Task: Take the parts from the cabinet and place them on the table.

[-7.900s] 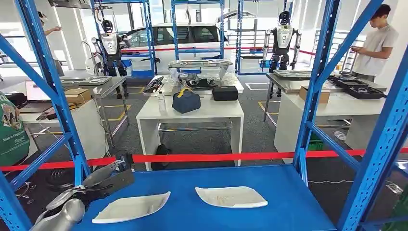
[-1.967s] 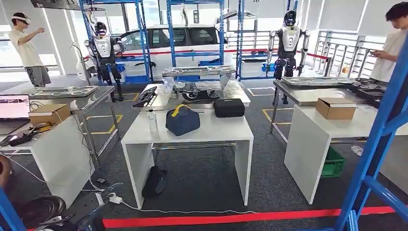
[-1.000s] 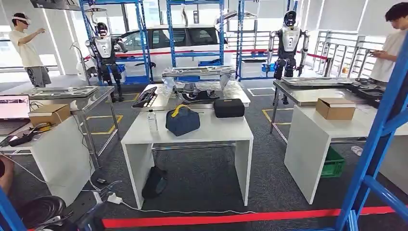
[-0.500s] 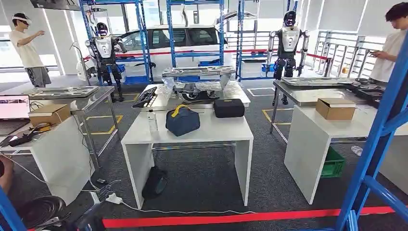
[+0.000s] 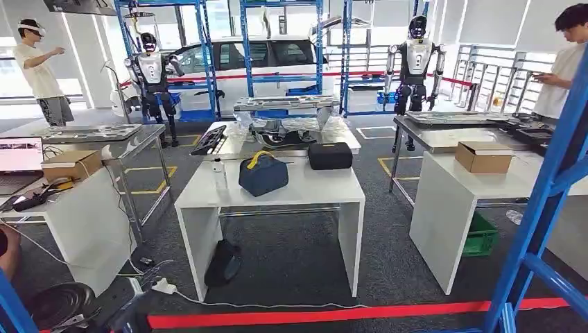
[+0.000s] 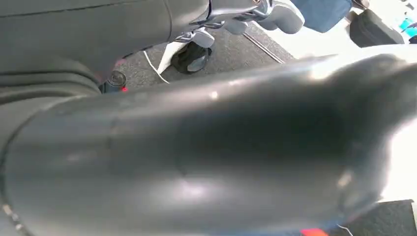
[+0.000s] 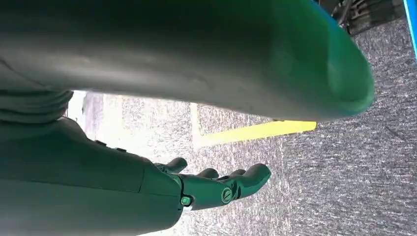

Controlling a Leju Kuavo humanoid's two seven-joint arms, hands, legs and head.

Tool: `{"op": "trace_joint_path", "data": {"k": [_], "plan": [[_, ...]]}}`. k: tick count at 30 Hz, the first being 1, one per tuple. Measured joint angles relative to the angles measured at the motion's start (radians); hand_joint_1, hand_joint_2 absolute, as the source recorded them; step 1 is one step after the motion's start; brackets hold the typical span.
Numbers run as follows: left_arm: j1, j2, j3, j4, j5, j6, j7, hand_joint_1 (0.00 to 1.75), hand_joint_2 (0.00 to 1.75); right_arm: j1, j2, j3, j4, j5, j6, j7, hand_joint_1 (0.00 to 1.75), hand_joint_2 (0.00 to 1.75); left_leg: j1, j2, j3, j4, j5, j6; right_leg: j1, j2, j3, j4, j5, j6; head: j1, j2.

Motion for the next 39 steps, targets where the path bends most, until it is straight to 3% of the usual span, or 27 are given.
{"op": "trace_joint_path", "data": {"k": [14, 21, 22, 23, 26, 32, 33, 36, 37, 38, 39], "plan": [[0.007, 0.002, -0.001, -0.01, 0.0, 0.005, 0.001, 0.0, 0.0, 0.0, 0.0, 0.0, 0.0, 0.0, 0.0, 0.0, 0.0, 0.0, -0.004, 0.0, -0.001, 0.004, -0.001, 0.002, -0.003, 0.0, 0.0, -0.001, 0.002, 0.004, 0.0, 0.0], [0.007, 0.003, -0.002, -0.012, 0.001, 0.01, 0.007, 0.0, 0.0, 0.0, 0.0, -0.004, 0.0, 0.003, 0.0, -0.001, 0.0, 0.0, -0.01, 0.0, -0.006, 0.009, 0.002, 0.017, -0.007, 0.0, 0.001, -0.004, 0.009, 0.018, 0.0, 0.0], [0.007, 0.002, -0.002, -0.013, 0.001, 0.013, 0.005, 0.0, 0.0, 0.0, -0.001, -0.004, 0.0, 0.006, 0.0, -0.001, 0.0, 0.0, -0.005, 0.0, -0.006, 0.004, 0.008, 0.005, -0.001, 0.0, 0.0, -0.004, 0.005, 0.002, 0.0, 0.0], [0.007, 0.002, -0.002, -0.013, 0.002, 0.017, 0.001, 0.0, 0.0, 0.0, -0.001, -0.004, 0.0, 0.008, 0.0, -0.001, 0.0, 0.0, -0.006, -0.001, -0.006, 0.005, 0.007, 0.007, -0.002, -0.001, 0.0, -0.004, 0.007, 0.002, 0.0, 0.0], [0.008, 0.002, -0.003, -0.013, 0.006, 0.018, -0.012, 0.0, 0.0, 0.0, -0.001, -0.004, 0.0, 0.009, 0.0, -0.001, 0.0, 0.0, -0.007, -0.001, -0.006, 0.006, 0.006, 0.01, -0.003, -0.001, 0.003, -0.007, 0.01, 0.009, 0.0, 0.0], [0.006, 0.003, -0.011, -0.012, 0.009, 0.018, -0.013, 0.0, 0.0, 0.0, -0.001, -0.005, 0.0, 0.009, -0.002, -0.002, 0.0, 0.0, -0.007, -0.001, -0.006, 0.006, 0.005, 0.012, -0.005, -0.001, 0.004, -0.009, 0.01, 0.011, 0.0, 0.0], [0.005, 0.004, -0.011, -0.011, 0.008, 0.017, -0.014, 0.0, 0.0, 0.001, 0.0, -0.006, 0.0, 0.009, -0.003, -0.004, 0.0, 0.0, -0.013, 0.0, -0.008, 0.015, 0.002, 0.018, -0.009, 0.0, 0.005, -0.015, 0.014, 0.019, 0.0, 0.0], [-0.002, 0.012, -0.015, -0.008, 0.008, 0.012, -0.022, 0.0, 0.0, 0.001, 0.006, -0.006, 0.0, 0.007, -0.01, -0.011, 0.0, 0.0, -0.012, 0.001, 0.0, 0.006, 0.017, 0.029, -0.007, 0.002, 0.005, -0.02, 0.024, 0.03, 0.0, 0.0], [-0.006, 0.013, -0.016, -0.008, 0.008, 0.011, -0.025, 0.0, 0.0, 0.0, 0.005, -0.007, 0.0, 0.007, -0.011, -0.015, 0.0, 0.0, 0.006, 0.007, 0.01, -0.015, 0.033, 0.032, -0.005, -0.001, -0.004, -0.015, 0.012, 0.032, 0.0, 0.0], [-0.011, 0.013, -0.017, -0.007, 0.009, 0.01, -0.027, 0.0, 0.0, 0.0, 0.005, -0.008, 0.0, 0.006, -0.013, -0.016, 0.0, 0.0, 0.004, 0.009, 0.007, -0.023, 0.039, 0.034, 0.0, -0.008, -0.014, 0.01, -0.014, 0.035, 0.001, 0.0], [-0.014, 0.013, -0.018, -0.007, 0.01, 0.01, -0.029, 0.0, 0.0, 0.0, 0.005, -0.009, 0.0, 0.006, -0.013, -0.018, 0.0, 0.0, 0.008, 0.012, 0.003, -0.024, 0.042, 0.037, 0.0, -0.009, -0.042, 0.077, -0.055, 0.034, 0.003, 0.0]]}}
